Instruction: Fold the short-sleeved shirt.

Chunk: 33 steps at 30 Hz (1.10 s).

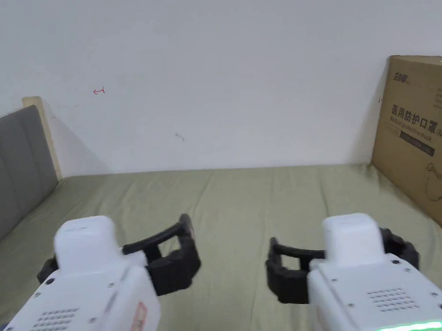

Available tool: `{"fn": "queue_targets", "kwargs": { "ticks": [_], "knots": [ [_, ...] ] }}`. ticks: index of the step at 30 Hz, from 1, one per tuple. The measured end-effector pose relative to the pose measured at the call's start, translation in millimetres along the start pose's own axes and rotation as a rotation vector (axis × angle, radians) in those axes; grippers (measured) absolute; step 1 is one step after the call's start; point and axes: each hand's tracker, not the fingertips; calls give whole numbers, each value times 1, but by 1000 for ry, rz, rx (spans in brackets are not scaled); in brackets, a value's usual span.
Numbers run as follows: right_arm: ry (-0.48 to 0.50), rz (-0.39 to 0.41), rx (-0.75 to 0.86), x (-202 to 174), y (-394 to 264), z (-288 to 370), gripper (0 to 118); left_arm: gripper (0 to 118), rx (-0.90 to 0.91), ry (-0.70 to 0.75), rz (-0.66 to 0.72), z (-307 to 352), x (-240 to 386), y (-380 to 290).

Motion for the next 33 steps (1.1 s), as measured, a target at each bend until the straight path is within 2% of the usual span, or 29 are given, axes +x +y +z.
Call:
{"fn": "queue_targets", "kwargs": {
  "ticks": [1, 2, 3, 5, 8, 12, 14, 16, 17, 18, 19, 20, 21, 22, 23, 24, 28, 30, 33],
  "knots": [
    [-8, -86, -1, 11, -9, 2, 118, 118, -19, 25, -62, 2, 7, -1],
    [-31, -130, -7, 15, -17, 8, 118, 118, -28, 42, -101, 3, 13, -4],
    [-71, -133, -37, 13, -21, 12, 118, 118, -39, 28, -97, 4, 16, -7],
    [-137, -42, -40, 10, -31, 11, 118, 118, -57, 10, -78, 4, 15, -16],
    [-166, 81, 30, 2, -34, 12, 118, 118, -78, 10, -77, 3, 17, -21],
    [-103, 158, 101, -5, -21, 17, 118, 118, -73, 13, -73, 4, 15, -16],
    [-149, 184, 136, -10, -18, 20, 118, 116, -64, 14, -60, 5, 12, -12],
    [-150, 212, 151, -13, -18, 22, 117, 100, -65, 23, -36, 6, 11, -12],
    [-134, 215, 152, -11, -19, 24, 115, 85, -68, 28, -27, 6, 10, -12],
    [-99, 200, 155, -10, -19, 25, 107, 57, -66, 32, -24, 6, 9, -13],
    [-75, 162, 147, -8, -19, 27, 92, 34, -65, 40, -31, 7, 10, -16],
    [-53, 132, 143, -6, -19, 29, 59, 16, -65, 46, -52, 7, 11, -18],
    [-47, 124, 142, -6, -20, 28, 9, 2, -65, 63, -69, 6, 13, -19],
    [-68, 138, 141, -9, -22, 25, 6, 2, -63, 74, -86, 6, 14, -21],
    [-143, 175, 131, -12, -25, 22, 6, 0, -62, 78, -91, 6, 14, -23],
    [-157, 189, 140, -12, -27, 22, 6, 0, -67, 72, -86, 6, 13, -22],
    [-92, 124, 111, -5, -26, 21, 6, 0, -95, 26, -53, 1, 9, -25],
    [-97, 126, 111, -5, -27, 21, 1, 0, -105, 29, -52, -1, 9, -24],
    [-92, 144, 102, -5, -26, 17, 0, 0, -104, 18, -44, 1, 9, -24]
  ]
}}
